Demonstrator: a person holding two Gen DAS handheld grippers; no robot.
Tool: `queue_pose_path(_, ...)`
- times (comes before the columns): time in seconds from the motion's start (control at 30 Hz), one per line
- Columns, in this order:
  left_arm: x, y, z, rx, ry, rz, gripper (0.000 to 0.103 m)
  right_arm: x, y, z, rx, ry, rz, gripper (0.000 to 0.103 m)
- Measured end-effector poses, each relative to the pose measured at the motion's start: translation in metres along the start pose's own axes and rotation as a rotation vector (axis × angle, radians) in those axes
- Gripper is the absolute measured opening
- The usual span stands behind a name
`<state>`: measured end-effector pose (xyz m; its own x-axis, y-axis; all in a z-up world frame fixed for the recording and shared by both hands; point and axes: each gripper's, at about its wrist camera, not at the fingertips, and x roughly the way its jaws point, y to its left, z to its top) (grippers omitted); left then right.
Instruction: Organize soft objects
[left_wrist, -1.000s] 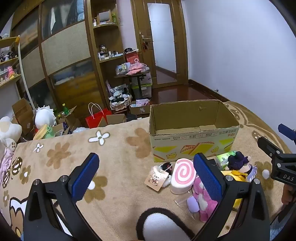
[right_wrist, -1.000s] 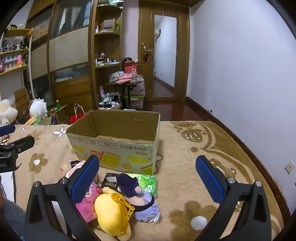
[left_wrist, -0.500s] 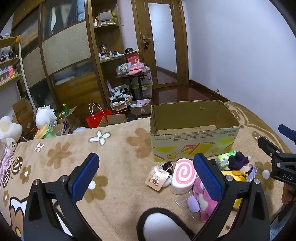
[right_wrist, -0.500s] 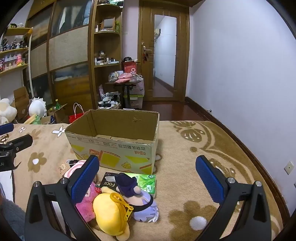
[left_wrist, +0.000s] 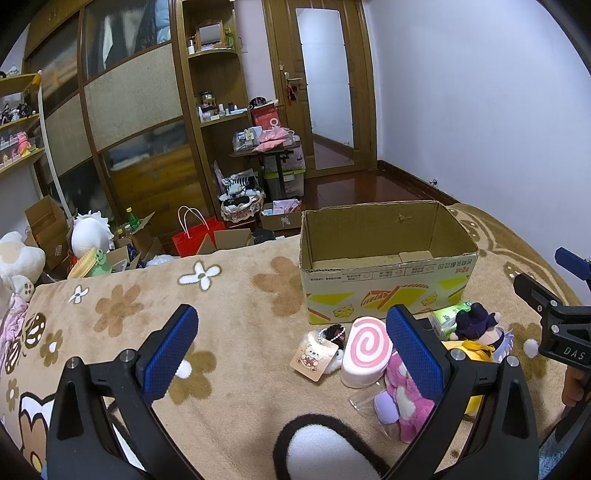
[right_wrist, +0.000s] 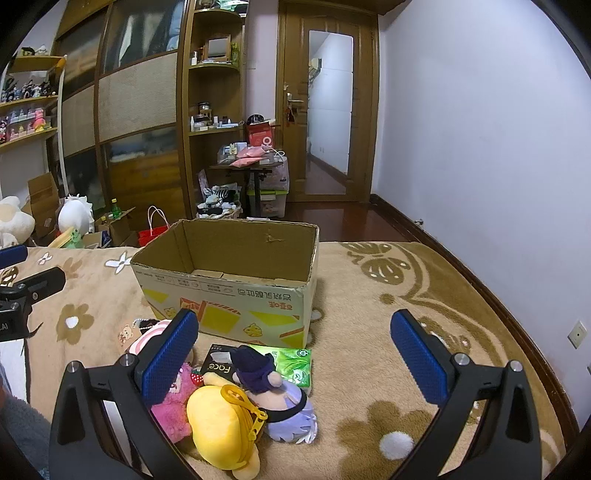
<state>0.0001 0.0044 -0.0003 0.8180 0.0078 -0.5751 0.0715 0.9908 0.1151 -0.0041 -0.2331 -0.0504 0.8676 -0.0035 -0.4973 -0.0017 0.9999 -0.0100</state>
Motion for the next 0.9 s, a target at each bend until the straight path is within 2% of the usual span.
queue_pose_path(0.9, -0.0024, 0.0016, 0.0027, 0.001, -0.003, 0.001, 0.101, -0.0003, -0.0001, 0.0001, 0.000, -0.004, 0.002, 0.103)
